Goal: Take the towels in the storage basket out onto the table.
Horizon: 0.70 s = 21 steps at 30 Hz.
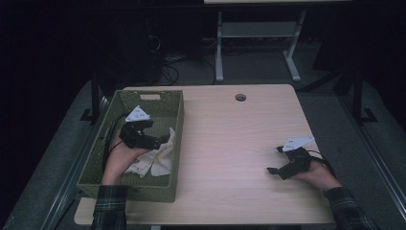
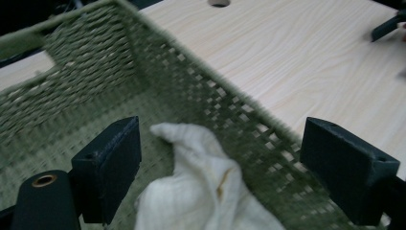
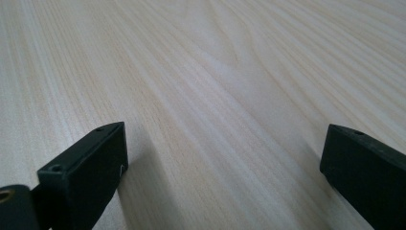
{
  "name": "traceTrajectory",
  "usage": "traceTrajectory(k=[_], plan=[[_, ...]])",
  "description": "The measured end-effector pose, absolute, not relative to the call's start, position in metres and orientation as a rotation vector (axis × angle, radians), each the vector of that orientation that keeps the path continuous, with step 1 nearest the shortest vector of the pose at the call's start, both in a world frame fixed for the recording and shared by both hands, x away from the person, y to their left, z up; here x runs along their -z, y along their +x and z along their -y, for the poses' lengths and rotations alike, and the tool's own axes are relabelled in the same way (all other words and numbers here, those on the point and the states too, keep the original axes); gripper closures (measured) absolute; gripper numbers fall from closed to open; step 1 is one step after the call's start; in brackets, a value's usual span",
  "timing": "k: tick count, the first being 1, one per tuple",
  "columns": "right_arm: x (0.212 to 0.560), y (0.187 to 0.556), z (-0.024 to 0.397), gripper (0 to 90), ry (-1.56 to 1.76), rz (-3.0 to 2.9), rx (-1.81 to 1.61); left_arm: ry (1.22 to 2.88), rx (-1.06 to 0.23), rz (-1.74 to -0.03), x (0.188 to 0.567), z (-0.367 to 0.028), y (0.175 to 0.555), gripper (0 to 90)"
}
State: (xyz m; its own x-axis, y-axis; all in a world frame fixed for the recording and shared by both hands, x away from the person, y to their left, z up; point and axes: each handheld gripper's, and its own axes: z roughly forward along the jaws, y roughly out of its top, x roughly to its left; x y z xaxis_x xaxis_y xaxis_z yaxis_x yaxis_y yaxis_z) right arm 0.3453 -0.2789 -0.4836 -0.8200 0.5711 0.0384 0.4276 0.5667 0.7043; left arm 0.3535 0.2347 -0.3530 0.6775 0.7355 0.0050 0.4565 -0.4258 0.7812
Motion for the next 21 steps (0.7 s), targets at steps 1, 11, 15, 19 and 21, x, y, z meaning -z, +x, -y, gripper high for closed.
traceTrajectory(k=[1, 11, 15, 19, 21], plan=[[0.484, 0.345, 0.279, 1.8, 0.84, -2.605, -1.092, 2.093, -0.446, -0.915, 0.353, -0.235, 0.354, 13.6], [0.484, 0.345, 0.279, 1.8, 0.841, -2.604, -1.093, 2.139, -0.473, -1.02, 0.373, -0.245, 0.362, 13.3], [0.484, 0.345, 0.279, 1.8, 0.839, -2.604, -1.094, 2.19, -0.427, -1.052, 0.386, -0.245, 0.367, 13.3], [0.484, 0.345, 0.279, 1.8, 0.841, -2.603, -1.093, 2.236, -0.38, -1.085, 0.4, -0.241, 0.371, 13.3], [0.484, 0.345, 0.279, 1.8, 0.841, -2.603, -1.094, 2.248, -0.367, -1.088, 0.403, -0.24, 0.372, 13.2]])
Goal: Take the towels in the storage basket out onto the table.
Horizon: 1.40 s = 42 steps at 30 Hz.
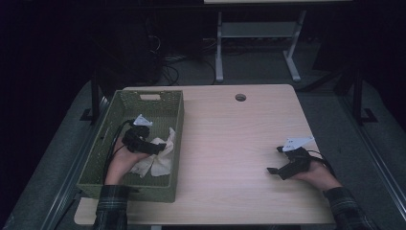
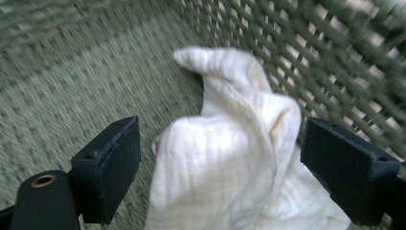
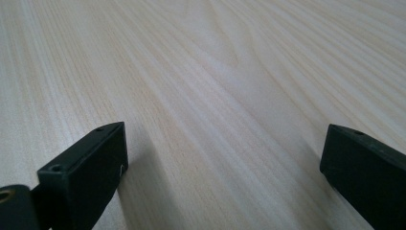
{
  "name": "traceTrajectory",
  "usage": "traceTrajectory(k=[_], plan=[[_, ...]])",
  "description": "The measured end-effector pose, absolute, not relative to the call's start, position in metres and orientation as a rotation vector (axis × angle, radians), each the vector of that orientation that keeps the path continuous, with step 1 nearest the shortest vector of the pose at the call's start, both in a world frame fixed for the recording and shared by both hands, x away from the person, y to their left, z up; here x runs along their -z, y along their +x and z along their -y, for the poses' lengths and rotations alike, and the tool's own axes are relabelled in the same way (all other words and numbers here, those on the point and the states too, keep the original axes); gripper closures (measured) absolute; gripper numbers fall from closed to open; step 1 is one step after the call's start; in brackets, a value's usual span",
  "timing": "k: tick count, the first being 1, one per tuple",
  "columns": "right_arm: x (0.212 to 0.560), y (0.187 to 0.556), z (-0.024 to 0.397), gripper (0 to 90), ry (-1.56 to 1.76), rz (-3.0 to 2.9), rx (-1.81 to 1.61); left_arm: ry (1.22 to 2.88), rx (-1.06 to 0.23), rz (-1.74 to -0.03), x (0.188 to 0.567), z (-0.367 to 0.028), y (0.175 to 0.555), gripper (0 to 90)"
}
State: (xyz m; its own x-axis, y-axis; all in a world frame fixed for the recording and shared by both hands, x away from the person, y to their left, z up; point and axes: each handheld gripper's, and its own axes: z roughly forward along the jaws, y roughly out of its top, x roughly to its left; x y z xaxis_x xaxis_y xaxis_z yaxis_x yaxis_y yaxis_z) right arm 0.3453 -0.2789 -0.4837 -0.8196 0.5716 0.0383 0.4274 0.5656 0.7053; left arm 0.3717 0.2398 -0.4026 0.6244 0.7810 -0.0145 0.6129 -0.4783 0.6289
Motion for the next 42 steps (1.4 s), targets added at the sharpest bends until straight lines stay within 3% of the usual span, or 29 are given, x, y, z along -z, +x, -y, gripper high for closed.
traceTrajectory(k=[4, 28, 30, 32, 36, 42], plan=[[0.484, 0.345, 0.279, 1.8, 0.841, -2.603, -1.093, 2.313, -0.309, -1.089, 0.413, -0.234, 0.373, 13.1], [0.484, 0.345, 0.279, 1.8, 0.84, -2.604, -1.092, 2.521, -0.313, -1.184, 0.439, -0.219, 0.375, 15.8], [0.484, 0.345, 0.279, 1.8, 0.841, -2.604, -1.092, 2.531, -0.331, -1.189, 0.436, -0.22, 0.375, 23.6], [0.484, 0.345, 0.279, 1.8, 0.841, -2.602, -1.094, 2.531, -0.344, -1.196, 0.432, -0.221, 0.374, 41.2], [0.484, 0.345, 0.279, 1.8, 0.841, -2.602, -1.094, 2.516, -0.32, -1.231, 0.428, -0.222, 0.373, 61.4], [0.484, 0.345, 0.279, 1.8, 0.842, -2.602, -1.095, 2.422, -0.285, -1.265, 0.415, -0.235, 0.373, 73.9]])
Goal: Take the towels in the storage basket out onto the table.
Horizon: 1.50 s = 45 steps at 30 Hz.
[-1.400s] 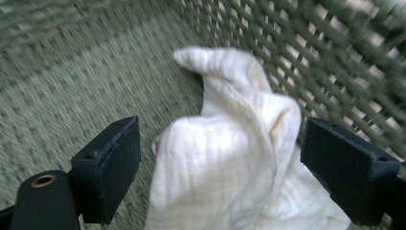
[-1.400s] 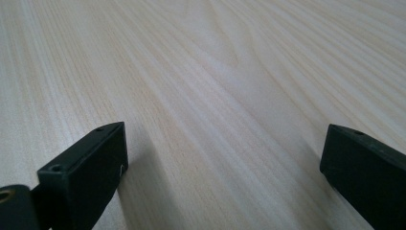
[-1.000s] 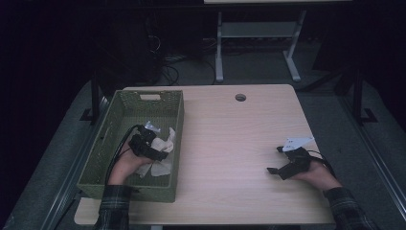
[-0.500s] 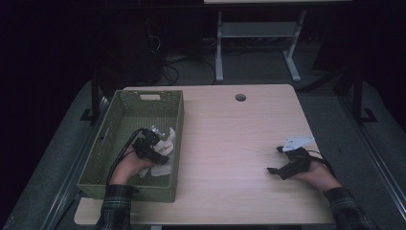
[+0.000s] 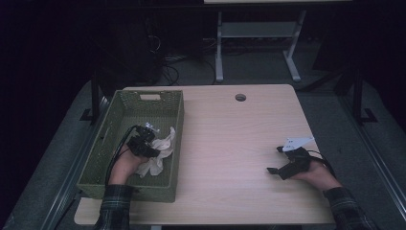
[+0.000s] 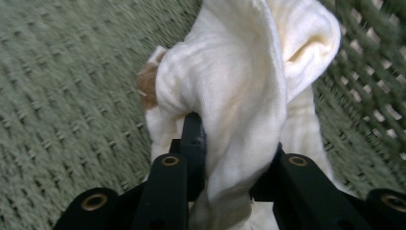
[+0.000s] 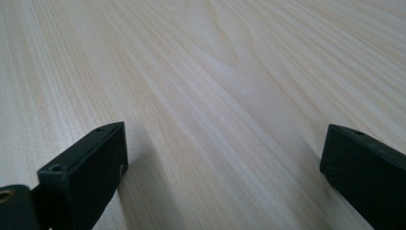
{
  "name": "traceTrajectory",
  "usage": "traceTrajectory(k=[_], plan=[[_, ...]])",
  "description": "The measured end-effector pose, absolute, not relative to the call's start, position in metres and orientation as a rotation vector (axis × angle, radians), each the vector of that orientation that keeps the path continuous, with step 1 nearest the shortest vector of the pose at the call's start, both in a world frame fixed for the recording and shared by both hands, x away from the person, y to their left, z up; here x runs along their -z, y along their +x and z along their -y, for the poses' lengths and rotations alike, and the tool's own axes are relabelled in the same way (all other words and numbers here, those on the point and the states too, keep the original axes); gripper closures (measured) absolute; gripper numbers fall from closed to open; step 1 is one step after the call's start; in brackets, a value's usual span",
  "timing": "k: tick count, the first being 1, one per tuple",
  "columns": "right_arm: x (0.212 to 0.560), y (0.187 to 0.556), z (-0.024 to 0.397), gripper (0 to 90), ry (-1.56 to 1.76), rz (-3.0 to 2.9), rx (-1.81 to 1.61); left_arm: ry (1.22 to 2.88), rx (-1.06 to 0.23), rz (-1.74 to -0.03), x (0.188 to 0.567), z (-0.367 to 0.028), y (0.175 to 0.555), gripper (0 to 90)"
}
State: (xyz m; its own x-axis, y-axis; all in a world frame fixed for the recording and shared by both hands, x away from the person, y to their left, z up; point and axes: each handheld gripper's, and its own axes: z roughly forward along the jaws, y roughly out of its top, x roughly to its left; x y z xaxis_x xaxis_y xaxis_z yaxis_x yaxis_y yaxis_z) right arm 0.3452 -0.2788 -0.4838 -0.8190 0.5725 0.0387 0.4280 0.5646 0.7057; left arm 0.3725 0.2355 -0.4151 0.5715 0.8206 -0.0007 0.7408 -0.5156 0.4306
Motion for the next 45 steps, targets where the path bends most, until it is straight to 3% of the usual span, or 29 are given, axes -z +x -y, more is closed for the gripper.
traceTrajectory(k=[10, 25, 45], plan=[[0.484, 0.345, 0.279, 1.8, 0.843, -2.602, -1.095, 2.237, -0.303, -1.293, 0.397, -0.253, 0.368, 77.5], [0.484, 0.345, 0.279, 1.8, 0.842, -2.602, -1.094, 1.959, -0.292, -1.171, 0.366, -0.271, 0.356, 78.1], [0.484, 0.346, 0.279, 1.8, 0.844, -2.6, -1.093, 1.784, -0.321, -1.003, 0.319, -0.267, 0.346, 78.1]])
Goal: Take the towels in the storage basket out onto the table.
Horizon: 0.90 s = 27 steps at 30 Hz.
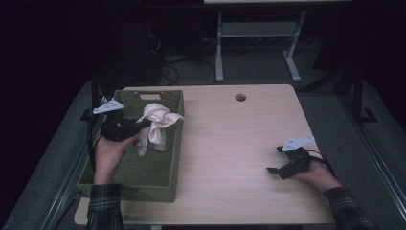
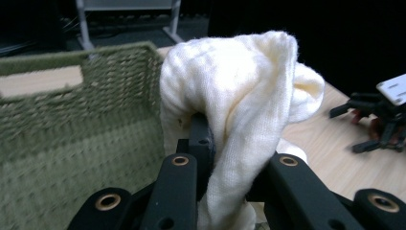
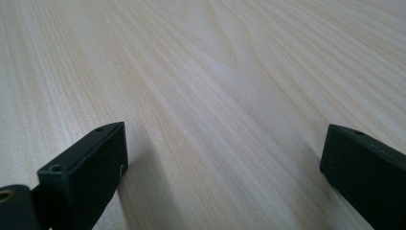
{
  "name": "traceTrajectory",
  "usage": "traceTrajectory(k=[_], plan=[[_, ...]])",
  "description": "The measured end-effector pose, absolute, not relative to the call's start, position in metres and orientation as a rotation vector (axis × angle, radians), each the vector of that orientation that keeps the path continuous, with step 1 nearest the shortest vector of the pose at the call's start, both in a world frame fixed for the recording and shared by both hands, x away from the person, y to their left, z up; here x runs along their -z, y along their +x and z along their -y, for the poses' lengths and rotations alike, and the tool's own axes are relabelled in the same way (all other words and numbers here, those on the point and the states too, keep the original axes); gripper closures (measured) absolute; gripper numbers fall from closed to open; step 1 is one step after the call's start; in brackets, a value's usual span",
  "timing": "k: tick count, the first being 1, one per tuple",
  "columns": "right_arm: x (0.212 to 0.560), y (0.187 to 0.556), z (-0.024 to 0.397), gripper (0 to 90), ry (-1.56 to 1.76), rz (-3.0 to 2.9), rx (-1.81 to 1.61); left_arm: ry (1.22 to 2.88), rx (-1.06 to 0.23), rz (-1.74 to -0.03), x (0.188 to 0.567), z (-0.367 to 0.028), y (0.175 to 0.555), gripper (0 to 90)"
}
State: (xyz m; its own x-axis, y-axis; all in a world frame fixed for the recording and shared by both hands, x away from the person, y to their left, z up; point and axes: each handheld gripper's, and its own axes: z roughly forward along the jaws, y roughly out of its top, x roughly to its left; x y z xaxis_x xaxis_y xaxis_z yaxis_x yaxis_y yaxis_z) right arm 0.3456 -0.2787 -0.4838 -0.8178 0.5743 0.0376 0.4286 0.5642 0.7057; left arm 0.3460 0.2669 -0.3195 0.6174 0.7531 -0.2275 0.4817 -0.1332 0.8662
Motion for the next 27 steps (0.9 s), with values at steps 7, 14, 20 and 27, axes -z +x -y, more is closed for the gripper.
traceTrajectory(k=[7, 14, 20, 27], plan=[[0.484, 0.346, 0.279, 1.8, 0.846, -2.6, -1.094, 1.745, -0.302, -0.928, 0.3, -0.25, 0.347, 78.2], [0.484, 0.346, 0.279, 1.8, 0.843, -2.6, -1.094, 1.731, -0.284, -0.863, 0.287, -0.231, 0.347, 78.2], [0.484, 0.346, 0.279, 1.8, 0.844, -2.601, -1.094, 1.757, -0.279, -0.799, 0.278, -0.208, 0.345, 78.2], [0.484, 0.346, 0.279, 1.8, 0.844, -2.6, -1.094, 1.766, -0.258, -0.734, 0.271, -0.183, 0.346, 78.2]])
